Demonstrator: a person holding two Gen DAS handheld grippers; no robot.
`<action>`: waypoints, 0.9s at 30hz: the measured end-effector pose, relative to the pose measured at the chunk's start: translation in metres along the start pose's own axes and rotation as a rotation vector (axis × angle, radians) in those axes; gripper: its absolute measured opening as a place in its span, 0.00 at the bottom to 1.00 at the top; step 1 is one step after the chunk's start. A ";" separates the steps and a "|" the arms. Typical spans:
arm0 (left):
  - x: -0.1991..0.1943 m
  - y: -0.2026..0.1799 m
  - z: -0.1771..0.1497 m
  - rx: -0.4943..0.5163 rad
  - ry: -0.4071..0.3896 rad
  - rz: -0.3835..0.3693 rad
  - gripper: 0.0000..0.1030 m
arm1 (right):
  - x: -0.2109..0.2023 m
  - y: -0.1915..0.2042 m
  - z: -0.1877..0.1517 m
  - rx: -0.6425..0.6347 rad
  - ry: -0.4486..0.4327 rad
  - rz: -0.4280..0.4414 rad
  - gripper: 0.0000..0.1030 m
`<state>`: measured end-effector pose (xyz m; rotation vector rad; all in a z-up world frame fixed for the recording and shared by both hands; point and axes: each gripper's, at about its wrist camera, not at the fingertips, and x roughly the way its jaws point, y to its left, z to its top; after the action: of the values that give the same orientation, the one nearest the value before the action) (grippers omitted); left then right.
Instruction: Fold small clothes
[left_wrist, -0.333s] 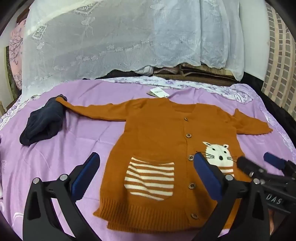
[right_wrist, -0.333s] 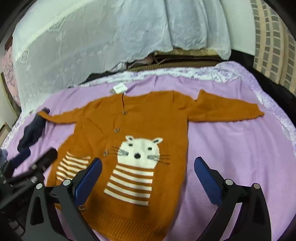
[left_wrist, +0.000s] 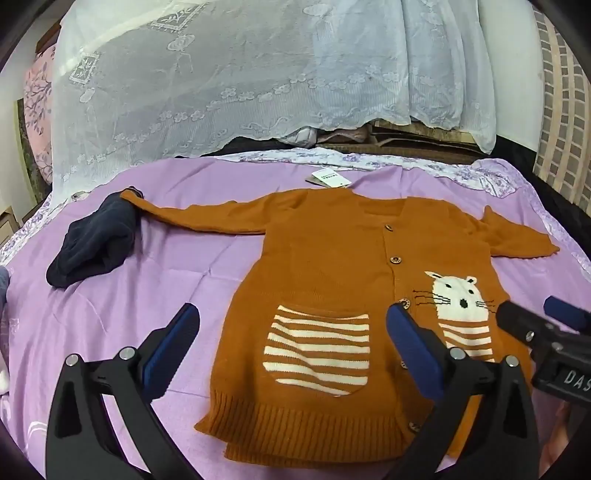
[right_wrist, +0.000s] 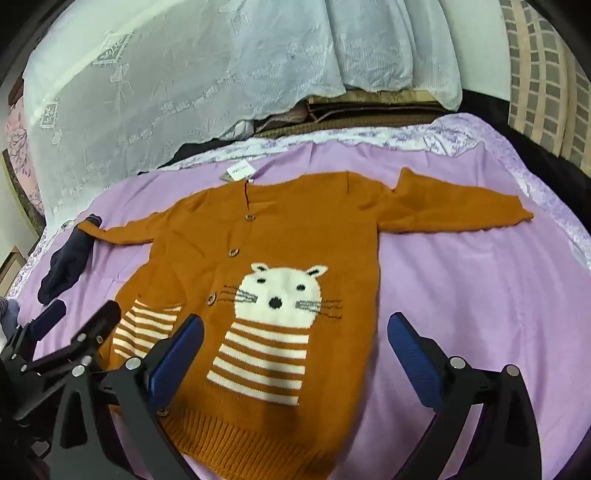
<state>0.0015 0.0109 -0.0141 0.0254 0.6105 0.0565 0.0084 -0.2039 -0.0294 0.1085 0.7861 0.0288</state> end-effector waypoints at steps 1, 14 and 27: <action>0.000 0.001 0.000 -0.004 0.000 0.000 0.96 | 0.000 -0.001 -0.003 0.001 -0.008 0.007 0.97; 0.005 0.007 -0.006 -0.028 0.027 0.007 0.96 | -0.007 0.004 -0.006 -0.028 -0.044 -0.029 0.97; 0.007 0.008 -0.008 -0.021 0.028 0.008 0.96 | -0.010 0.002 -0.005 -0.016 -0.049 -0.022 0.97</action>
<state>0.0024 0.0195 -0.0244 0.0066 0.6376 0.0715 -0.0021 -0.2018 -0.0258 0.0853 0.7381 0.0120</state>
